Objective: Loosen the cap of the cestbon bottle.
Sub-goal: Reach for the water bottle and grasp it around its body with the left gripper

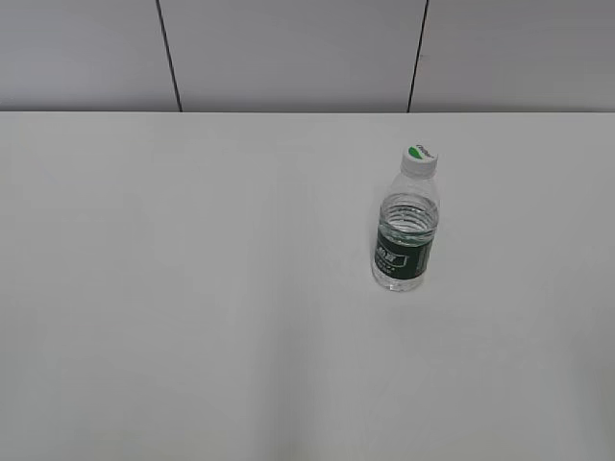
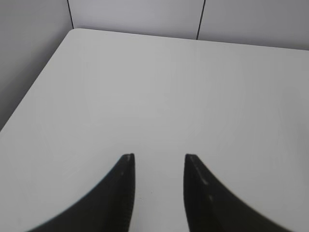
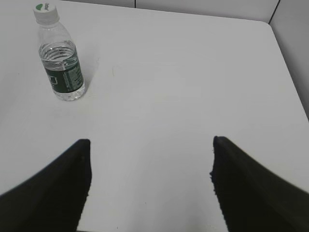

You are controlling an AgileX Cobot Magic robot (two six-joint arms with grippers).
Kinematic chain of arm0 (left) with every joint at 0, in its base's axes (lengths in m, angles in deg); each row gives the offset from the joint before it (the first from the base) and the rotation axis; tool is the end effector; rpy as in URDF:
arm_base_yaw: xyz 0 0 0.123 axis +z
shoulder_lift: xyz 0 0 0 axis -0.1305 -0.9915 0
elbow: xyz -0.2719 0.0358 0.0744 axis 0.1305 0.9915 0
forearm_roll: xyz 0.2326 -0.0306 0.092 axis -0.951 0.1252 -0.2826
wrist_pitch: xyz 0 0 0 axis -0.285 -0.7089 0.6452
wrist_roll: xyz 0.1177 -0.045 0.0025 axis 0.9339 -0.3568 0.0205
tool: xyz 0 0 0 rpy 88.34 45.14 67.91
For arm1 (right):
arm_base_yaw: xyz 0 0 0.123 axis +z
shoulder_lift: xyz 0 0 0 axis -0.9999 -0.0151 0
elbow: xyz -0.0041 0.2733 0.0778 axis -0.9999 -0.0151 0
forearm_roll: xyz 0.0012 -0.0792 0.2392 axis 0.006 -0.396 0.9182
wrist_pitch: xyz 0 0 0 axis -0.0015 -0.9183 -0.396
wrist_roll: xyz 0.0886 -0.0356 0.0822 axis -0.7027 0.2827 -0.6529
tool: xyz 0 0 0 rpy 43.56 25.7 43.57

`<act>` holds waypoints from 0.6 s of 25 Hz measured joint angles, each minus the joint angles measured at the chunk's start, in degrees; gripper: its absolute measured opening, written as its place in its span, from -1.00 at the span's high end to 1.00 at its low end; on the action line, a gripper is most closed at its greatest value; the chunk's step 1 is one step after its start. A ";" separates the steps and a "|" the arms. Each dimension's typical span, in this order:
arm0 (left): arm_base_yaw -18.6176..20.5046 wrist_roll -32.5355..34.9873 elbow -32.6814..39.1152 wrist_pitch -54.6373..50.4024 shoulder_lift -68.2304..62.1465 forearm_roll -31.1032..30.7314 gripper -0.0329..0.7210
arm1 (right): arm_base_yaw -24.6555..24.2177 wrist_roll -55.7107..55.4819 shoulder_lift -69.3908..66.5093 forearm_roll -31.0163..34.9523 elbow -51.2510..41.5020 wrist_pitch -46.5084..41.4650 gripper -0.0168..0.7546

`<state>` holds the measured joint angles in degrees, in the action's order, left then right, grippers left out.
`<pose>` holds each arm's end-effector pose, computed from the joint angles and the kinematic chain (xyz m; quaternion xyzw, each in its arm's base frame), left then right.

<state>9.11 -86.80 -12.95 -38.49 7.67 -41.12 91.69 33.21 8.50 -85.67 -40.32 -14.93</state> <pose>0.0226 -0.0015 0.2824 -0.0238 0.8268 -0.0108 0.5619 0.0259 0.0077 0.2691 -0.0905 0.8352 -0.0035 0.5424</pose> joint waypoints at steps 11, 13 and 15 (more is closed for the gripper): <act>0.00 0.00 0.00 0.00 -0.24 0.00 0.21 | 0.00 0.00 0.00 0.00 0.00 0.00 -0.57; 0.00 0.00 0.00 0.00 -0.30 0.00 0.20 | 0.00 0.00 0.00 0.00 0.00 0.00 -0.57; 0.00 0.00 0.00 0.00 -0.87 0.00 0.11 | 0.00 0.00 0.00 0.00 0.00 0.00 -0.57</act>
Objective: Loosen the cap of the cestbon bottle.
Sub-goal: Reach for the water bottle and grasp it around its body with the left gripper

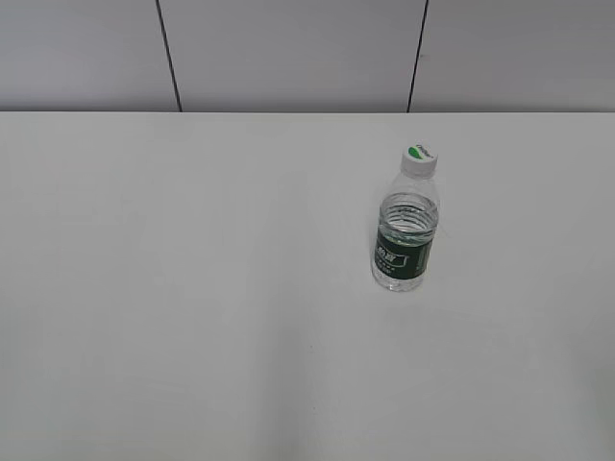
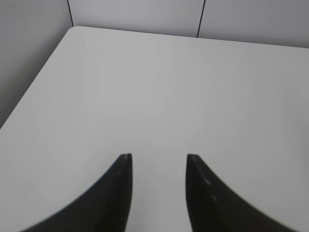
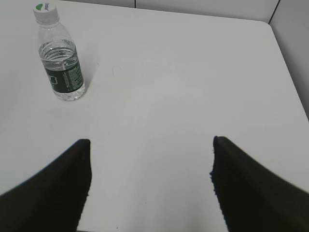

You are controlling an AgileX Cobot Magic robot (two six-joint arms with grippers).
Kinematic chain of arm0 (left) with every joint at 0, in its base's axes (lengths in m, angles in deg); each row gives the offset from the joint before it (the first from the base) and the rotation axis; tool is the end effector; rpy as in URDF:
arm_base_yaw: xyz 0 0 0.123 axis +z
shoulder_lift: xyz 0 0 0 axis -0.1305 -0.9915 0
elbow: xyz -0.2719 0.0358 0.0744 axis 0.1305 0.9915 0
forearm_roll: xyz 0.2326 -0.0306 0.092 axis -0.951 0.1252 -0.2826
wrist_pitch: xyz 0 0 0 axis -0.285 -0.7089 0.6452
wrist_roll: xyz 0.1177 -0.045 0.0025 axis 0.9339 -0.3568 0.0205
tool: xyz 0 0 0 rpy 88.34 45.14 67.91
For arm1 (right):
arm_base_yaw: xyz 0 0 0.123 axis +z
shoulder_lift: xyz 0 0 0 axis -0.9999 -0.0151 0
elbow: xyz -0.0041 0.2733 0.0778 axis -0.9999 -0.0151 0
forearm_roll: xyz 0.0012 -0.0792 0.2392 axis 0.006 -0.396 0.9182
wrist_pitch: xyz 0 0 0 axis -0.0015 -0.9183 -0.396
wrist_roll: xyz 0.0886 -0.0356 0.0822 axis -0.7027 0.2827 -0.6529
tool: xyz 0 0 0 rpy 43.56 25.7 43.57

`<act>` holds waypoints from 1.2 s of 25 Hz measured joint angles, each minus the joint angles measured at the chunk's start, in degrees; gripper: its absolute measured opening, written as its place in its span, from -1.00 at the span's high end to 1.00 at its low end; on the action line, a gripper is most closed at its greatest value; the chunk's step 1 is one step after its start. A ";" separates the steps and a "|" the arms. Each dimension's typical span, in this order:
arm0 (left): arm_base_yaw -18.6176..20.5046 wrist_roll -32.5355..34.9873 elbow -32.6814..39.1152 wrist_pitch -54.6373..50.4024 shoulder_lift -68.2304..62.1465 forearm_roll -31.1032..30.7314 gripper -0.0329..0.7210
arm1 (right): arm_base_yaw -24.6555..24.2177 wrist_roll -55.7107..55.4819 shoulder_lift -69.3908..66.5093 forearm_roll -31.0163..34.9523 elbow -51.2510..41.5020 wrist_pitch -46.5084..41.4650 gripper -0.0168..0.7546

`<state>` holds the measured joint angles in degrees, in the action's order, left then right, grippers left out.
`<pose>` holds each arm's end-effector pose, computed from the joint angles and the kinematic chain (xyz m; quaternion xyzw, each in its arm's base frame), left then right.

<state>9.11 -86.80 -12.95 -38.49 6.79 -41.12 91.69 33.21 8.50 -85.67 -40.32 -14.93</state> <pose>0.0251 -0.0014 0.2820 -0.0240 0.8311 -0.0108 0.5555 0.0259 0.0077 0.2691 -0.0905 0.8352 -0.0035 0.5424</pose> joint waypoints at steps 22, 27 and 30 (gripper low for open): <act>-1.90 17.95 -3.21 32.17 -26.90 13.23 -0.62 | 0.00 0.00 0.00 0.00 0.00 0.00 -0.57; -5.01 20.63 -3.21 42.47 -35.27 13.92 -0.59 | 0.00 0.00 0.00 0.00 0.00 0.00 -0.57; -7.23 20.94 -3.21 49.16 -41.92 13.98 -0.59 | 0.00 0.00 0.00 0.00 0.00 0.00 -0.57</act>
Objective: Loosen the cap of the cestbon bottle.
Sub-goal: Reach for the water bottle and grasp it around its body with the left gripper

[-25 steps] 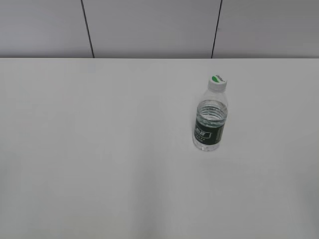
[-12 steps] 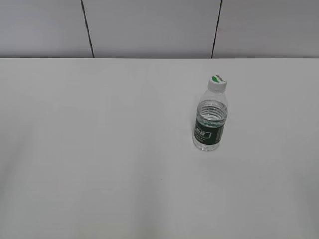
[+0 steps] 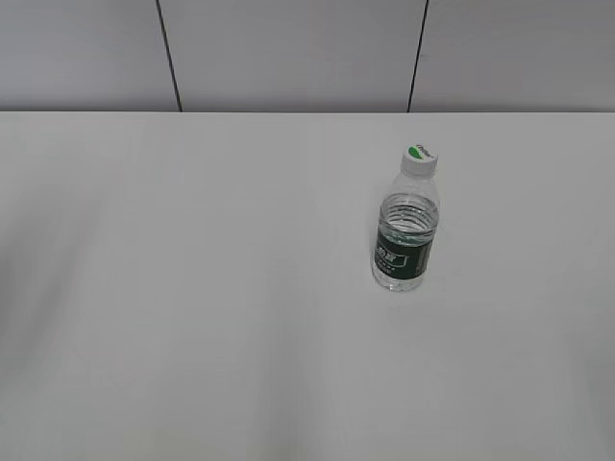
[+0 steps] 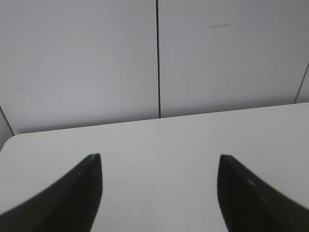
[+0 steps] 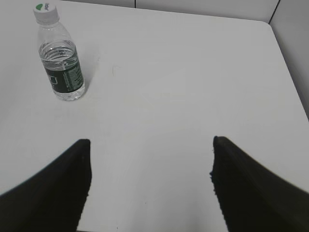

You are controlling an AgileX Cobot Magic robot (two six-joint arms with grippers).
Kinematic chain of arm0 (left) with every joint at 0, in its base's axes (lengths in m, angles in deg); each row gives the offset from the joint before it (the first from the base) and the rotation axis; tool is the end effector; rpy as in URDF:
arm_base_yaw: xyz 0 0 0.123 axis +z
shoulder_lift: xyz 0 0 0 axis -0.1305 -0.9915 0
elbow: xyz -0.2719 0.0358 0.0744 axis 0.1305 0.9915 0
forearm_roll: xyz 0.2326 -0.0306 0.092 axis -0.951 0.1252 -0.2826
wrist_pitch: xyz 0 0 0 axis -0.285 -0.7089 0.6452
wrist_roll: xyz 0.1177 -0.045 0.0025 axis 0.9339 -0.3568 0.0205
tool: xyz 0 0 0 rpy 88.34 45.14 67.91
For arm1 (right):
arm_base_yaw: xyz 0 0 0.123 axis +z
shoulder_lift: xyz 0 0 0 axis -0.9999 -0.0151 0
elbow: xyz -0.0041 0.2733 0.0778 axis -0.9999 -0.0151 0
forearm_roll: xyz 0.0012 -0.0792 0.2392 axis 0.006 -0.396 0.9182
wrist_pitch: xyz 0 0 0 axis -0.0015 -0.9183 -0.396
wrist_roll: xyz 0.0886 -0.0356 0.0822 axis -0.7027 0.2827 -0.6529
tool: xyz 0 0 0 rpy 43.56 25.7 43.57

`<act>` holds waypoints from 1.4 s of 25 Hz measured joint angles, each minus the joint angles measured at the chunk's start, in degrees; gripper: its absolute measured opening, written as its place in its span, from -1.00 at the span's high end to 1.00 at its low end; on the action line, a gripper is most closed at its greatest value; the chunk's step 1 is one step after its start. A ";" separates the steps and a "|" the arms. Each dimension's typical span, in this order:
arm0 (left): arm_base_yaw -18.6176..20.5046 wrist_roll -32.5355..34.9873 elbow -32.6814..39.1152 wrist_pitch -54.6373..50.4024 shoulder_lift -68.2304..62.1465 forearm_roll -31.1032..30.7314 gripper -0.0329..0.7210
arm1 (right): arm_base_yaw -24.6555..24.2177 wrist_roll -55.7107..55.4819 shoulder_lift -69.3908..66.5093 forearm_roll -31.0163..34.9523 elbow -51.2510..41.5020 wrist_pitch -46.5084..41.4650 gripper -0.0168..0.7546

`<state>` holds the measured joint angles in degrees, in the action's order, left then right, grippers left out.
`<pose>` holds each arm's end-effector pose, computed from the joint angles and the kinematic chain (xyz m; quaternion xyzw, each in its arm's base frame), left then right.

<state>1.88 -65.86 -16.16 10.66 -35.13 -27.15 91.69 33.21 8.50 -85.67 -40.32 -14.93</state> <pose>0.1921 -0.0243 0.3267 0.0803 0.7715 -0.0242 0.6307 0.0259 0.0077 0.2691 -0.0905 0.8352 -0.0035 0.5424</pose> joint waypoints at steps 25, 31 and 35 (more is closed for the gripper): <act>-10.25 -32.45 -1.41 62.60 -60.47 -47.91 -0.58 | 0.00 0.00 0.00 0.00 0.00 0.00 -0.57; -10.14 -39.40 -8.98 65.47 -69.84 -64.28 -0.58 | 0.00 0.00 0.00 0.00 0.00 0.00 -0.57; -10.14 -45.56 -16.10 67.82 -75.16 -75.60 -0.58 | 0.00 0.00 0.00 0.00 0.00 0.00 -0.57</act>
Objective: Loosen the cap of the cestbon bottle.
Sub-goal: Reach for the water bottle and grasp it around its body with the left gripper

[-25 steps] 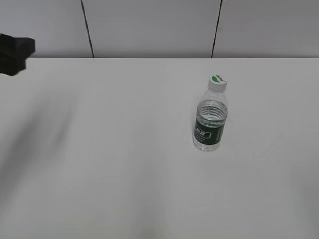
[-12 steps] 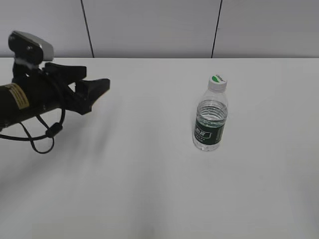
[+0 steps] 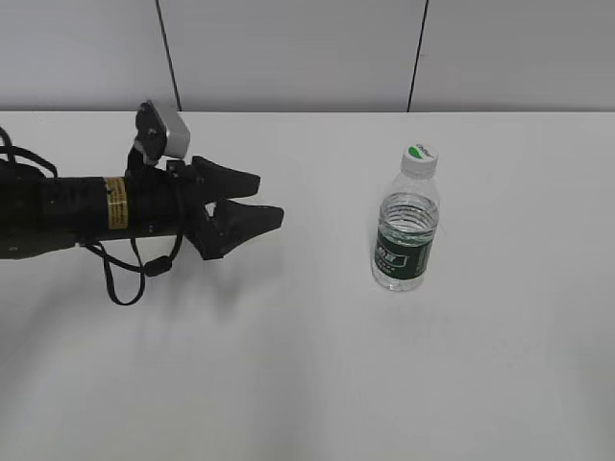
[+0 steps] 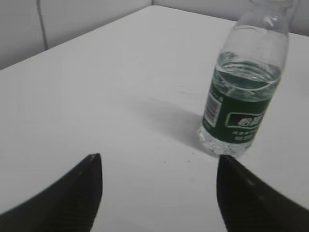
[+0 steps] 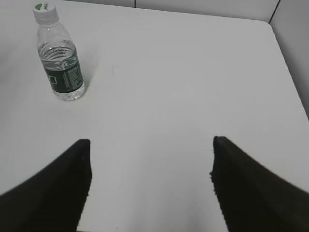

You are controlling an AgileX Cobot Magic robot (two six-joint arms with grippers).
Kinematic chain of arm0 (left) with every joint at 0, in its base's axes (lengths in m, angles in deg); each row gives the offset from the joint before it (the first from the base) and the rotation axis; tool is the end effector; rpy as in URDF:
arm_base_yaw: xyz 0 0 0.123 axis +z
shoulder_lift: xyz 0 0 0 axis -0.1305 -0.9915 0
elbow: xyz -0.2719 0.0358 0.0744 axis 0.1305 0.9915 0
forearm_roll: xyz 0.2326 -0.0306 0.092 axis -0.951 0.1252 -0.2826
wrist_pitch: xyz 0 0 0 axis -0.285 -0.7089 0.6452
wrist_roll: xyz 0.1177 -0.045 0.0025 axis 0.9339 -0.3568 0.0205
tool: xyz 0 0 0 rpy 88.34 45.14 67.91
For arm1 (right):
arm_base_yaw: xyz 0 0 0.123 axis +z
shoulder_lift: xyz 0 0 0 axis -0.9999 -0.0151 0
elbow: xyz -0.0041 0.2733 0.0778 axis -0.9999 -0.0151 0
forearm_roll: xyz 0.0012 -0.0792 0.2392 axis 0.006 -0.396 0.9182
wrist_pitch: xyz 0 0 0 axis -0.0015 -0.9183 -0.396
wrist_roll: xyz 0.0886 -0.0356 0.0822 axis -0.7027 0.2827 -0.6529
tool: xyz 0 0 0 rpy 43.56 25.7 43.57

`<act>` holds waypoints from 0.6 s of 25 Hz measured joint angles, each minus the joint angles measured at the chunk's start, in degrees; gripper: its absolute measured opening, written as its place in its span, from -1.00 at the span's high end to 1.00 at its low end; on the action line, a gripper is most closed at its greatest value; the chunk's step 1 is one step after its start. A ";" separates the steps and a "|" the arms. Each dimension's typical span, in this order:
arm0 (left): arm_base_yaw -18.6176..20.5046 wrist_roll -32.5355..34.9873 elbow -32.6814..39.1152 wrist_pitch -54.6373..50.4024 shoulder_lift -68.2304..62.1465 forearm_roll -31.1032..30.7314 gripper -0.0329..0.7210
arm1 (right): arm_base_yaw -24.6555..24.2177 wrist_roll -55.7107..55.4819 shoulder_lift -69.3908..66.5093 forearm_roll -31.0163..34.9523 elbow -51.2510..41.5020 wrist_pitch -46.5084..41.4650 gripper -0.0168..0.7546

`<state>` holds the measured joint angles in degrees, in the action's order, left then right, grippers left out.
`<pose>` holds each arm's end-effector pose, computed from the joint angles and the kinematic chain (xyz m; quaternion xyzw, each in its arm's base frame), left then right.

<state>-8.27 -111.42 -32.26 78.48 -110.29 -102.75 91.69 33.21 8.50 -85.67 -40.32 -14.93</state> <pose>0.3418 -0.1934 0.1108 0.4264 0.6705 -0.3346 0.5066 0.0259 0.0077 0.2691 -0.0905 0.8352 -0.0035 0.5424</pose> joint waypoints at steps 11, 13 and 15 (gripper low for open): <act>0.00 -4.49 -6.33 6.29 -8.70 -6.94 -0.57 | 0.00 0.00 0.00 0.00 0.00 0.00 -0.57; 0.00 -4.56 -6.33 6.29 -8.70 -7.00 -0.57 | 0.00 0.00 0.00 0.00 0.00 0.00 -0.57; -0.26 -4.56 -6.33 6.28 -8.70 -6.72 -0.57 | 0.00 0.00 0.00 0.00 0.00 0.00 -0.57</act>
<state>-8.52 -115.98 -38.59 84.75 -118.99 -109.46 91.69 33.21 8.50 -85.67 -40.32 -14.93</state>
